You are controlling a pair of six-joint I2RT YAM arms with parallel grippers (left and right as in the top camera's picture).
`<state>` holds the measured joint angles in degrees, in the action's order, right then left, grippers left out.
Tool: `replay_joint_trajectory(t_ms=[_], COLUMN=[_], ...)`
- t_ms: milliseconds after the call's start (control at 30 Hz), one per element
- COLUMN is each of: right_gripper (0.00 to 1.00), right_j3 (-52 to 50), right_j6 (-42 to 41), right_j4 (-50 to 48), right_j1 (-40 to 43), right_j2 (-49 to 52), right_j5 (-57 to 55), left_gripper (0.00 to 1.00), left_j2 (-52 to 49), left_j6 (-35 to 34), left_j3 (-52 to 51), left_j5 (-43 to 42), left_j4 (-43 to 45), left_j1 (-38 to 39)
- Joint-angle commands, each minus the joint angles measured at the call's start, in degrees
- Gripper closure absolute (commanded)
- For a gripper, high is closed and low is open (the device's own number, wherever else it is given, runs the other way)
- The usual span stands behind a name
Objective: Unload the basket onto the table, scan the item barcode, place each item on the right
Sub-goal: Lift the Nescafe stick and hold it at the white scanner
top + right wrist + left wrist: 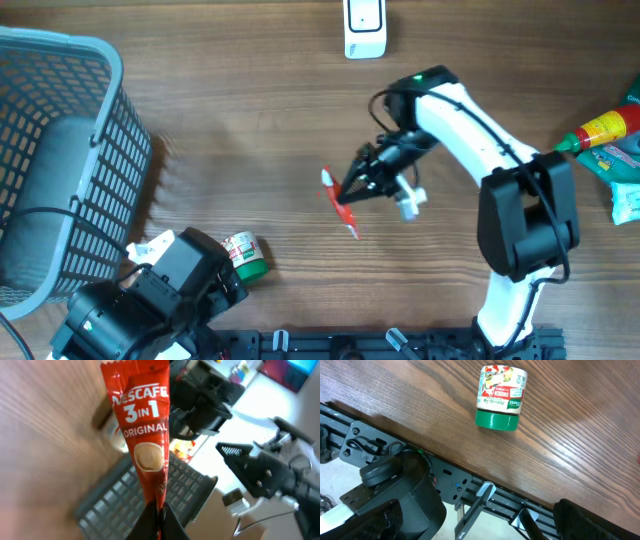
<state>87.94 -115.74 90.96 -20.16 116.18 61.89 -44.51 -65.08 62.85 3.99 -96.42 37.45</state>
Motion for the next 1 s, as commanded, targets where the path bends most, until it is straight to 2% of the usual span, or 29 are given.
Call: replay_joint_trajectory(t_ms=[0, 333, 367, 500, 567, 600, 633, 667, 867, 967], right_gripper=[0.95, 0.95, 0.95, 0.96, 0.96, 0.96, 0.95, 0.96, 0.95, 0.95], right_j3=[-1.0, -2.2, -2.2, -2.0, -2.0, -1.9, -1.9, -1.9, -1.9, -1.9], right_j6=[-2.7, -2.7, 1.4, 51.6, 65.5, 76.0, 78.8, 79.8, 77.4, 76.7], right_j4=[1.4, 1.4, 1.2, 0.1, -0.3, -1.4, -2.9, -5.2, -46.1, -60.8], right_j1=[2.1, 3.1, 3.0, 3.9, 4.1, 4.1, 4.1, 4.1, 4.1, 4.1], right_j2=[1.3, 1.8, 1.8, 1.8, 1.8, 1.8, 1.8, 1.8, 1.8, 1.8], right_j5=[-3.1, -2.5, -2.4, -1.4, 0.2, 0.7, 0.8, 0.9, 3.6, 3.5], left_gripper=[0.0, 0.0, 0.0, 0.0, 0.0, 0.0, 0.0, 0.0, 0.0, 0.0], left_j2=[0.2, 0.2, 0.2, 0.2, 0.2, 0.2, 0.2, 0.2, 0.2, 0.2], left_j6=[-0.8, -0.8, -0.8, -0.8, -0.8, -0.8, -0.8, -0.8, -0.8, -0.8], left_j3=[0.0, 0.0, 0.0, 0.0, 0.0, 0.0, 0.0, 0.0, 0.0, 0.0], left_j5=[0.3, 0.3, 0.3, 0.3, 0.3, 0.3, 0.3, 0.3, 0.3, 0.3], left_j4=[-0.1, -0.1, -0.1, -0.1, -0.1, -0.1, -0.1, -0.1, -0.1, -0.1], left_j1=[-0.1, -0.1, -0.1, -0.1, -0.1, -0.1, -0.1, -0.1, -0.1, -0.1])
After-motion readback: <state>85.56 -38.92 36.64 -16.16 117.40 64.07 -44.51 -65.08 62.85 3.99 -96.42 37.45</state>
